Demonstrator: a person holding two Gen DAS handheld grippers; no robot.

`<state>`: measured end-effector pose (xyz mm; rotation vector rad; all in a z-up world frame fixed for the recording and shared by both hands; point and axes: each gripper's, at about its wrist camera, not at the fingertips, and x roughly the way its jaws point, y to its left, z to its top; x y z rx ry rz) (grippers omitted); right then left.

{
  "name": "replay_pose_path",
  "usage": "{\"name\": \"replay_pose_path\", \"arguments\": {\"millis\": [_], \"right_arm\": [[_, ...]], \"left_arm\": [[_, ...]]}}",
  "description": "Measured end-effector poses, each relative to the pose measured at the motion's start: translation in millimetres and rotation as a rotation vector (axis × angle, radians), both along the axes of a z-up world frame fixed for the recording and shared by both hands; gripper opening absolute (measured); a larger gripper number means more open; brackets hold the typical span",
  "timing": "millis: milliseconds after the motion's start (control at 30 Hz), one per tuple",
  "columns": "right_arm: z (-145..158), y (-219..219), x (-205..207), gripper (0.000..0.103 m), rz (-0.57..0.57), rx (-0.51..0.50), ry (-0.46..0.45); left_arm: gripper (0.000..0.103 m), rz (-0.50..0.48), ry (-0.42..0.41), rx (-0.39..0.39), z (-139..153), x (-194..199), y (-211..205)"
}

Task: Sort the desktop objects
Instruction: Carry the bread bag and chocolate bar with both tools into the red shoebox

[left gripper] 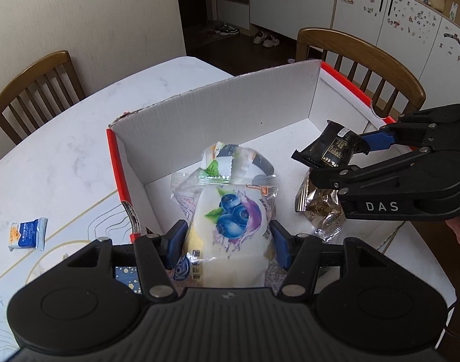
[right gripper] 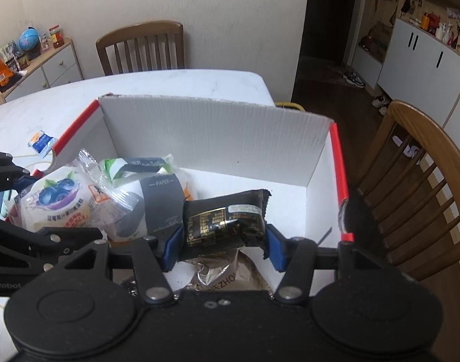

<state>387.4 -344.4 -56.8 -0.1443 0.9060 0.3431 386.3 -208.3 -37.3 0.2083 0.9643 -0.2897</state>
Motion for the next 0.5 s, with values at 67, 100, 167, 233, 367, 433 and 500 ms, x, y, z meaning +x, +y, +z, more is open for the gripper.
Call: {"name": "replay_pose_path", "arguments": {"millis": [67,100,167,233,367,433,500], "right_arm": [[-2,0,3,0.056,0.004,-0.004,0.013],[-3,1,4,0.056,0.006,-0.008,0.020],[-5,0,8,0.056,0.005,-0.011,0.037],[-8,0,11,0.056,0.004,-0.005,0.057],[-12,-1,15,0.056,-0.002,-0.013,0.081],[-13,-2,14,0.057,0.001,-0.011,0.083],[-13,-3,14,0.057,0.005,-0.012,0.083]], "left_arm": [[0.058,-0.007,0.002,0.003,-1,1,-1],[0.058,-0.009,0.003,0.008,-2,2,-2],[0.058,-0.015,0.010,0.013,-5,5,-3],[0.058,-0.017,0.025,0.011,-7,8,-4],[0.058,-0.023,0.046,0.020,-12,12,-7],[0.058,-0.023,0.066,0.022,-16,13,-8],[0.058,-0.024,0.061,0.028,-17,13,-8]]}}
